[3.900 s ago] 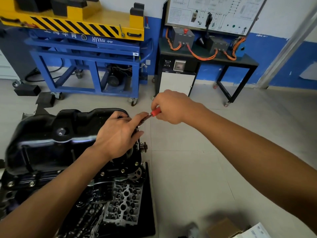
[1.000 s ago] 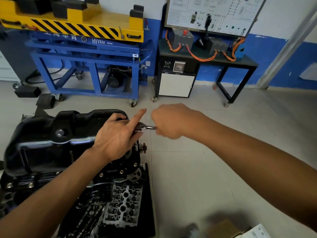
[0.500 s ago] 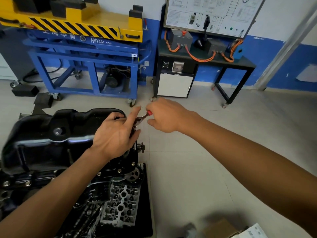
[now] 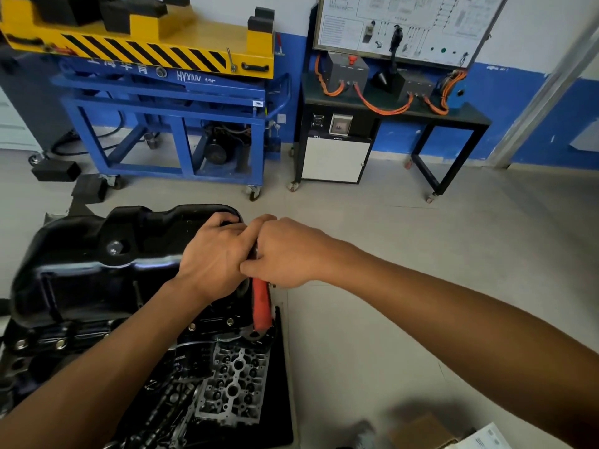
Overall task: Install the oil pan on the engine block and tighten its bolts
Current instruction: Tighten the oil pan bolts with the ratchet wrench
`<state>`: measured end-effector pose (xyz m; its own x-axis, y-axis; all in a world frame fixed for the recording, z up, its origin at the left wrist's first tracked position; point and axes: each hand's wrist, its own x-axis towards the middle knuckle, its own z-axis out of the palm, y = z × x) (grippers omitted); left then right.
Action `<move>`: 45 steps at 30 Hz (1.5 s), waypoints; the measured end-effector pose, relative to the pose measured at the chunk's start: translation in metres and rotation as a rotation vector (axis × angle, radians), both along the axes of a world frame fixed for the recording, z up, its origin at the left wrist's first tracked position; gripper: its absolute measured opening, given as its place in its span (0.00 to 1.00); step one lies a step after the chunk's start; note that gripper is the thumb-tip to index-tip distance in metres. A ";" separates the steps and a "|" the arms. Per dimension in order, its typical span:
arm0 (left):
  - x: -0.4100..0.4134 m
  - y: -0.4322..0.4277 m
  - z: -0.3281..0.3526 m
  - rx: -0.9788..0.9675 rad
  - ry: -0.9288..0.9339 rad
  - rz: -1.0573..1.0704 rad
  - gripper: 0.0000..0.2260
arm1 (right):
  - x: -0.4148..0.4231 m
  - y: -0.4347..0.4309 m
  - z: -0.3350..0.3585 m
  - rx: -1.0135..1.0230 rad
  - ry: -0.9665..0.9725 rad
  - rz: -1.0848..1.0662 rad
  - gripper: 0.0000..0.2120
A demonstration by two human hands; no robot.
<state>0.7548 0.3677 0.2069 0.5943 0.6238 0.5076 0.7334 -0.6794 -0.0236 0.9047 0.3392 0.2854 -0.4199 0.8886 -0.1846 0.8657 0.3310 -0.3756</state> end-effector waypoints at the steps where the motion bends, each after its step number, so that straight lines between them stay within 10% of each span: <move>1: 0.000 0.001 -0.002 -0.014 0.000 0.000 0.28 | 0.003 0.002 0.004 -0.012 0.005 0.013 0.18; 10: 0.000 0.005 -0.005 -0.018 0.015 0.045 0.20 | 0.027 0.032 0.018 0.316 -0.404 0.031 0.07; 17: 0.000 0.004 -0.006 -0.029 -0.001 0.060 0.28 | 0.040 0.053 0.002 0.035 -0.090 0.061 0.24; 25: 0.006 0.001 -0.003 0.001 -0.034 0.114 0.19 | 0.049 0.031 0.005 0.303 -0.303 -0.044 0.12; 37: 0.003 -0.002 0.005 -0.093 0.018 0.073 0.22 | 0.000 -0.009 0.007 -0.053 -0.084 0.054 0.21; 45: 0.003 0.002 -0.001 -0.067 -0.039 0.044 0.12 | 0.020 0.015 0.034 -0.250 -0.446 0.114 0.19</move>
